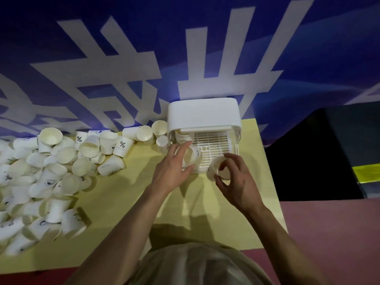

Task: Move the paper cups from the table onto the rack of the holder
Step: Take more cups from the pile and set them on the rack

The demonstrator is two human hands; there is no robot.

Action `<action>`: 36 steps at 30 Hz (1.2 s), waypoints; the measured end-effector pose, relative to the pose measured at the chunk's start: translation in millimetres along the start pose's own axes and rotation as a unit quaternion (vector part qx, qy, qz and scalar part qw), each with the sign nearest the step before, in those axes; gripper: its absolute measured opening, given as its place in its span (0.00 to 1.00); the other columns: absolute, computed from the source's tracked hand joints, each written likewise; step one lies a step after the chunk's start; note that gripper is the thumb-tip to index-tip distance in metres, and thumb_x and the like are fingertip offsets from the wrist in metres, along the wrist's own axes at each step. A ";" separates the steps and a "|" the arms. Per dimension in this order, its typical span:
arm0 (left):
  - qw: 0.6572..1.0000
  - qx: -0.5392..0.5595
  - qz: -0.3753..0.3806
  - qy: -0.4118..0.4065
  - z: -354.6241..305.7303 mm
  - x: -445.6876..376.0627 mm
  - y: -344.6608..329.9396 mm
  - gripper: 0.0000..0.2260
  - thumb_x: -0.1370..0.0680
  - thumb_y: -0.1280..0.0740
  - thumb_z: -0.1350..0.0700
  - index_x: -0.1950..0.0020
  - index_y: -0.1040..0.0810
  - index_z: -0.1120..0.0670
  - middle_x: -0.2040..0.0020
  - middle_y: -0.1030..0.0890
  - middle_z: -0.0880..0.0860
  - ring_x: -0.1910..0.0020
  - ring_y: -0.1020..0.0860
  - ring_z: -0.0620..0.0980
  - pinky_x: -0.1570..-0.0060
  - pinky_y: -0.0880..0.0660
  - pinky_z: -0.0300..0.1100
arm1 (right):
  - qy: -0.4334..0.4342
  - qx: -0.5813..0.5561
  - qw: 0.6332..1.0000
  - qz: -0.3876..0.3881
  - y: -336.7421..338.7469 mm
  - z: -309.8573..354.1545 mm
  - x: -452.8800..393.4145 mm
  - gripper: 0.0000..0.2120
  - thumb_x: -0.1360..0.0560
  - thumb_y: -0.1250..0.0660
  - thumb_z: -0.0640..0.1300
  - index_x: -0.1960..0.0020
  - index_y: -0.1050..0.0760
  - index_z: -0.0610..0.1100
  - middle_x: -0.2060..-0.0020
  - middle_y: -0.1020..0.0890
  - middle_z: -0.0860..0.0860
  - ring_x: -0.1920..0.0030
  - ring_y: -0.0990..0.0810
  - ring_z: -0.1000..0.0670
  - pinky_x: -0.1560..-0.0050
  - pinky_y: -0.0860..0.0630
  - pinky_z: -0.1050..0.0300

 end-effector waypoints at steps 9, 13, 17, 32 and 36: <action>0.993 -0.083 0.051 0.064 -8.2 -28.7 -34.0 0.30 0.24 0.30 0.40 0.25 0.37 0.41 0.27 0.36 0.47 0.41 0.20 0.55 0.50 0.21 0.52 | -0.034 -0.020 0.999 0.027 15.0 -30.9 1.6 0.30 0.24 0.27 0.46 0.25 0.32 0.57 0.32 0.33 0.50 0.42 0.24 0.51 0.47 0.17 0.52; 0.985 -0.107 0.094 0.096 -0.1 -36.1 -50.7 0.33 0.24 0.30 0.38 0.23 0.38 0.41 0.25 0.37 0.48 0.37 0.22 0.56 0.48 0.23 0.53 | -0.042 -0.027 0.998 0.042 16.3 -44.1 0.6 0.26 0.25 0.26 0.46 0.29 0.28 0.53 0.31 0.35 0.49 0.37 0.24 0.47 0.48 0.18 0.47; 0.979 -0.104 0.121 0.125 11.8 -38.2 -64.6 0.35 0.24 0.30 0.39 0.21 0.42 0.41 0.22 0.40 0.49 0.32 0.25 0.58 0.43 0.24 0.54 | -0.041 -0.045 0.998 0.034 17.9 -52.3 -2.2 0.24 0.25 0.26 0.48 0.30 0.29 0.52 0.30 0.34 0.49 0.36 0.24 0.44 0.44 0.19 0.45; 0.988 0.000 0.037 0.152 35.9 -17.2 -53.2 0.39 0.27 0.26 0.40 0.23 0.45 0.42 0.28 0.36 0.52 0.40 0.22 0.61 0.54 0.21 0.54 | 0.051 -0.024 0.994 0.094 -7.3 -8.1 -47.8 0.23 0.20 0.31 0.49 0.27 0.30 0.48 0.31 0.32 0.44 0.33 0.28 0.43 0.38 0.22 0.45; 0.988 0.020 0.008 0.153 43.1 5.8 -36.5 0.35 0.26 0.32 0.35 0.24 0.44 0.43 0.29 0.34 0.51 0.42 0.21 0.58 0.55 0.21 0.53 | 0.076 0.003 0.989 0.127 -25.7 16.4 -71.6 0.24 0.20 0.30 0.47 0.26 0.30 0.47 0.30 0.31 0.42 0.33 0.28 0.41 0.36 0.25 0.45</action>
Point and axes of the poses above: each hand's wrist, its own x-axis away from the middle knuckle, its own y-axis out of the back of the hand, z = x × y, the point moved 5 cm from there along -x, towards the middle knuckle
